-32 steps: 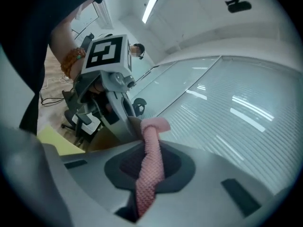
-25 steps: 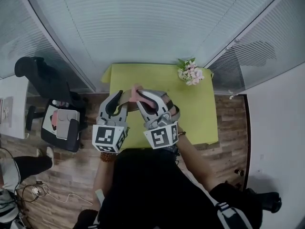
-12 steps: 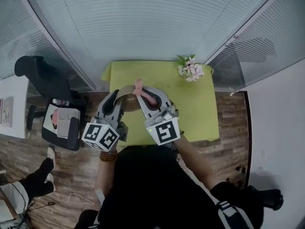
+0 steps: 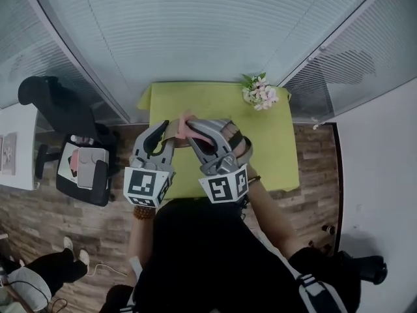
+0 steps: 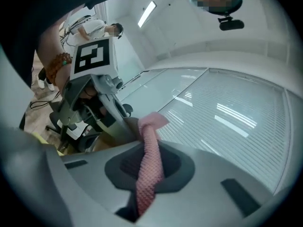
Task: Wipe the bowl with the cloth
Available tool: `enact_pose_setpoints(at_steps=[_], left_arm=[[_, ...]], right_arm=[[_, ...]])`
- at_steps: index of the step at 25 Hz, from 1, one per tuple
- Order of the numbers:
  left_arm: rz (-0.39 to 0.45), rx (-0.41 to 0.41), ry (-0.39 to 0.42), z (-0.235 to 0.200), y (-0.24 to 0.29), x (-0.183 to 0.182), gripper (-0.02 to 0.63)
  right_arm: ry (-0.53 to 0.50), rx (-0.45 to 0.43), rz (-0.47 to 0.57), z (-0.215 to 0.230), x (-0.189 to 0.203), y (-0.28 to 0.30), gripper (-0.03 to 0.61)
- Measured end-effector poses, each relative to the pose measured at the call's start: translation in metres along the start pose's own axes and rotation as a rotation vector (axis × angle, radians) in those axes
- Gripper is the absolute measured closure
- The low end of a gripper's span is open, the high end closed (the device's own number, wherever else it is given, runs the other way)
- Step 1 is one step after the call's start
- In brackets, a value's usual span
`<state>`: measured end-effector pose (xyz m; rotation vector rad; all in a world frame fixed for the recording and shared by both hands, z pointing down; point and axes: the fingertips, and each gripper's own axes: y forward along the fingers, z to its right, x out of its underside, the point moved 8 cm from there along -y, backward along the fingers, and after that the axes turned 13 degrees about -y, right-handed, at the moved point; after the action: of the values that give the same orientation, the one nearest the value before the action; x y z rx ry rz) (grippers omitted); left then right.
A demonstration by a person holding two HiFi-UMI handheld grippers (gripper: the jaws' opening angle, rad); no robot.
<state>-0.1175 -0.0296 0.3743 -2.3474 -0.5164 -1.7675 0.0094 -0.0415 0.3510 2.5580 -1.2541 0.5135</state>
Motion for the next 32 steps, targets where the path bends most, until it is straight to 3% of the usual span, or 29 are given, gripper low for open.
enact_pose_setpoints(at_steps=[7, 14, 17, 19, 21, 23, 25, 26, 27, 28, 32], left_arm=[[0.182, 0.064, -0.270, -0.010, -0.013, -0.008, 0.558], [0.349, 0.074, -0.718, -0.020, -0.015, 0.005, 0.551], [0.387, 0.098, -0.812, -0.024, -0.016, 0.010, 0.549], [0.344, 0.138, -0.772, -0.027, -0.011, 0.014, 0.546], [0.216, 0.202, -0.628, -0.029, -0.004, 0.017, 0.537], [0.074, 0.200, -0.372, -0.024, 0.002, 0.016, 0.534], [-0.012, 0.095, -0.055, -0.010, 0.009, 0.012, 0.539], [-0.035, 0.039, 0.073, -0.004, 0.013, 0.010, 0.554], [-0.048, 0.001, 0.142, 0.001, 0.017, 0.008, 0.552], [-0.049, -0.013, 0.140, 0.002, 0.019, 0.007, 0.552], [0.020, 0.008, -0.081, -0.004, 0.013, 0.003, 0.563]], right_arm=[[0.243, 0.063, 0.078, 0.015, -0.008, -0.002, 0.551], [0.462, 0.095, 0.069, 0.017, -0.001, 0.001, 0.551], [0.519, 0.104, 0.075, 0.016, -0.003, 0.001, 0.550], [0.541, 0.094, 0.066, 0.017, 0.002, 0.002, 0.546], [0.485, 0.059, 0.022, 0.017, 0.011, 0.004, 0.551], [0.342, 0.019, -0.010, 0.016, 0.015, 0.005, 0.557], [0.111, -0.029, -0.028, 0.012, 0.011, 0.006, 0.558], [0.001, -0.045, -0.039, 0.008, 0.009, 0.006, 0.558], [-0.073, -0.050, -0.051, 0.005, 0.007, 0.007, 0.558], [-0.107, -0.046, -0.059, 0.004, 0.007, 0.007, 0.558], [-0.059, -0.004, -0.061, 0.009, 0.006, 0.006, 0.558]])
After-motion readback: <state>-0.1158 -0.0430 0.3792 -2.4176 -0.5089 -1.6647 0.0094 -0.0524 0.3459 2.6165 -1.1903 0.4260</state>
